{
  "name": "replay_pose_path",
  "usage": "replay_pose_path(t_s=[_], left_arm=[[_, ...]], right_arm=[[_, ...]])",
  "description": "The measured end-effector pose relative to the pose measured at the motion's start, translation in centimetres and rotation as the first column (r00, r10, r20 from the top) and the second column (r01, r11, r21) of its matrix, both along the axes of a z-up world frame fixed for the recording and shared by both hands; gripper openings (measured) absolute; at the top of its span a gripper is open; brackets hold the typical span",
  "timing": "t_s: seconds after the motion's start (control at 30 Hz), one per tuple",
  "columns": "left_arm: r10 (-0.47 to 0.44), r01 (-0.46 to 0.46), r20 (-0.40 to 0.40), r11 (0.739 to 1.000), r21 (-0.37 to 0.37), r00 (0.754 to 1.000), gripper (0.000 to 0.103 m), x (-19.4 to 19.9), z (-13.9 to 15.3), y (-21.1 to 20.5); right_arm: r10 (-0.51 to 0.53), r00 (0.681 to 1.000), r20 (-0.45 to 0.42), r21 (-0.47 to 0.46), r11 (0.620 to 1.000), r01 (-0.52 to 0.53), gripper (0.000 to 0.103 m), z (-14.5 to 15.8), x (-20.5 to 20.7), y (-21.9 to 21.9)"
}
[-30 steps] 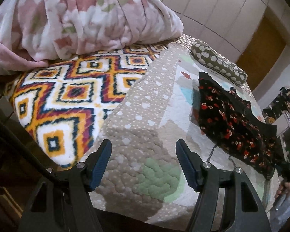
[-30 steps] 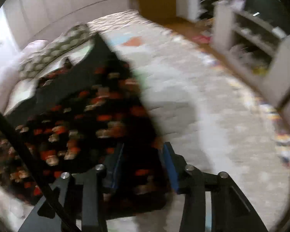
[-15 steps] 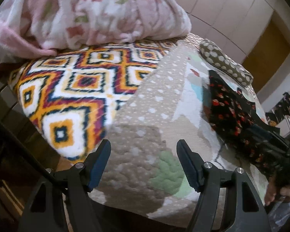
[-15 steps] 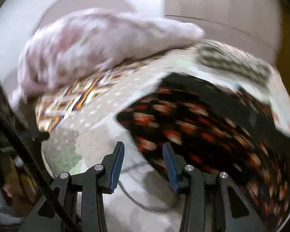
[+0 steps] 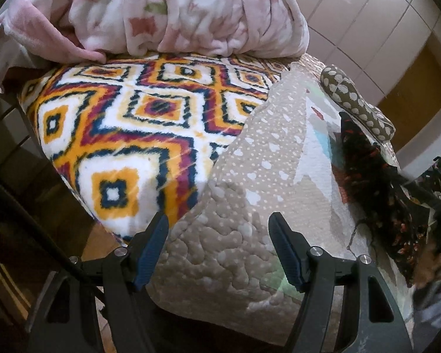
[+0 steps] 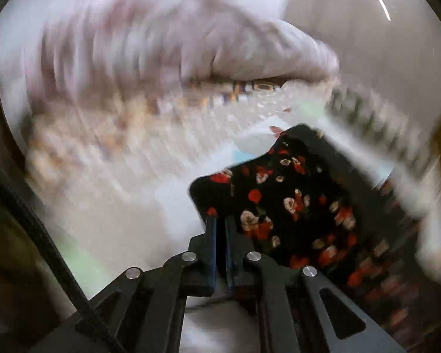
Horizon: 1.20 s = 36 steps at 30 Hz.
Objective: Fold large clothes
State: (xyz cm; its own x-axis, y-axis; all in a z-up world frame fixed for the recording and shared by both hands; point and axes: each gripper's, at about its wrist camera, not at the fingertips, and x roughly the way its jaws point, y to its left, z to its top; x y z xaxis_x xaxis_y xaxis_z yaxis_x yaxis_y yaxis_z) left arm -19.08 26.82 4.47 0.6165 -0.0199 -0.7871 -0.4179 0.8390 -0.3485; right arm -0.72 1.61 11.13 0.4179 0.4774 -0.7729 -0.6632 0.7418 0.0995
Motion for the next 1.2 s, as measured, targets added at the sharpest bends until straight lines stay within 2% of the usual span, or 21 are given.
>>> replay_pose_path(t_s=[0.07, 0.1, 0.17, 0.2, 0.27, 0.3, 0.43, 0.53, 0.57, 0.63, 0.67, 0.73, 0.8, 0.87, 0.93, 1.03, 1.07, 1.13, 1.2], left_arm=[[-0.009, 0.009, -0.006, 1.000, -0.018, 1.000, 0.069, 0.3, -0.4, -0.2], [-0.015, 0.015, -0.007, 1.000, -0.024, 1.000, 0.069, 0.4, -0.5, -0.3], [-0.027, 0.026, -0.010, 0.999, -0.027, 1.000, 0.069, 0.6, -0.5, -0.7], [-0.032, 0.032, -0.009, 0.999, -0.023, 0.999, 0.069, 0.6, -0.4, -0.9], [-0.037, 0.037, -0.007, 0.999, -0.010, 0.999, 0.069, 0.5, -0.2, -1.2], [-0.035, 0.035, -0.008, 0.999, -0.005, 0.999, 0.069, 0.5, -0.1, -1.2], [-0.031, 0.031, -0.013, 0.999, -0.015, 0.999, 0.069, 0.8, -0.3, -1.3], [-0.048, 0.048, -0.019, 0.999, -0.015, 0.999, 0.069, 1.0, -0.5, -1.6], [-0.051, 0.051, -0.017, 0.999, -0.013, 0.999, 0.069, 1.0, -0.4, -1.7], [-0.058, 0.057, -0.013, 0.998, -0.010, 0.998, 0.069, 1.0, -0.3, -2.0], [-0.060, 0.060, -0.011, 0.998, -0.009, 0.998, 0.069, 1.0, -0.3, -2.0], [-0.064, 0.064, -0.010, 0.998, -0.007, 0.998, 0.069, 1.0, -0.2, -2.1], [-0.070, 0.070, -0.011, 0.998, -0.008, 0.998, 0.069, 1.1, -0.2, -2.2], [-0.072, 0.072, -0.009, 0.997, -0.007, 0.997, 0.069, 1.1, -0.2, -2.3], [-0.078, 0.078, -0.010, 0.997, -0.002, 0.997, 0.069, 1.2, -0.1, -2.5], [-0.090, 0.090, -0.011, 0.996, 0.000, 0.996, 0.069, 1.5, 0.0, -3.0], [-0.095, 0.095, -0.011, 0.995, 0.001, 0.995, 0.069, 1.5, 0.0, -3.2], [-0.112, 0.112, -0.012, 0.994, 0.007, 0.994, 0.069, 1.6, 0.3, -3.9], [-0.123, 0.123, -0.012, 0.992, 0.017, 0.992, 0.069, 1.5, 0.6, -4.5]], right_arm=[[-0.015, 0.987, -0.160, 0.226, 0.973, 0.052, 0.000, 1.4, 1.8, -2.9], [0.032, 0.958, -0.286, 0.388, 0.918, 0.085, 0.000, 1.5, 3.0, -4.7], [0.128, 0.897, -0.422, 0.514, 0.849, 0.120, 0.001, 0.5, 4.6, -5.6], [0.095, 0.895, -0.436, 0.481, 0.865, 0.143, 0.004, 0.0, 5.0, -5.6], [0.007, 0.935, -0.355, 0.351, 0.928, 0.126, 0.006, 0.0, 4.4, -4.7], [0.020, 0.944, -0.329, 0.328, 0.940, 0.094, 0.006, -0.1, 3.9, -4.1], [0.054, 0.971, -0.232, 0.218, 0.976, -0.002, 0.006, -0.1, 0.8, -1.3], [0.098, 0.972, -0.211, 0.090, 0.993, -0.081, 0.005, -2.3, -0.2, 1.1], [0.096, 0.974, -0.207, 0.048, 0.995, -0.088, 0.005, -3.1, -0.2, 1.6], [0.026, 0.988, -0.154, -0.044, 0.999, -0.033, 0.005, -4.5, 1.1, 1.9], [-0.025, 0.986, -0.162, -0.051, 0.999, 0.017, 0.003, -5.1, 2.3, 1.5], [-0.136, 0.946, -0.294, 0.007, 0.990, 0.144, 0.001, -6.9, 5.3, -0.4], [-0.150, 0.893, -0.424, 0.061, 0.979, 0.193, 0.001, -8.8, 6.6, -1.3], [-0.123, 0.900, -0.418, 0.063, 0.984, 0.164, 0.001, -8.0, 6.1, -1.1], [-0.053, 0.913, -0.404, 0.170, 0.976, 0.133, 0.001, -5.9, 5.2, -1.3], [-0.061, 0.942, -0.330, 0.271, 0.950, 0.156, 0.001, -3.1, 4.7, -2.4], [-0.086, 0.945, -0.316, 0.273, 0.946, 0.177, 0.001, -2.8, 4.9, -2.6], [-0.175, 0.936, -0.304, 0.185, 0.953, 0.239, 0.001, -3.8, 5.6, -2.6], [-0.202, 0.917, -0.344, 0.102, 0.963, 0.251, 0.002, -6.3, 6.0, -2.1]])
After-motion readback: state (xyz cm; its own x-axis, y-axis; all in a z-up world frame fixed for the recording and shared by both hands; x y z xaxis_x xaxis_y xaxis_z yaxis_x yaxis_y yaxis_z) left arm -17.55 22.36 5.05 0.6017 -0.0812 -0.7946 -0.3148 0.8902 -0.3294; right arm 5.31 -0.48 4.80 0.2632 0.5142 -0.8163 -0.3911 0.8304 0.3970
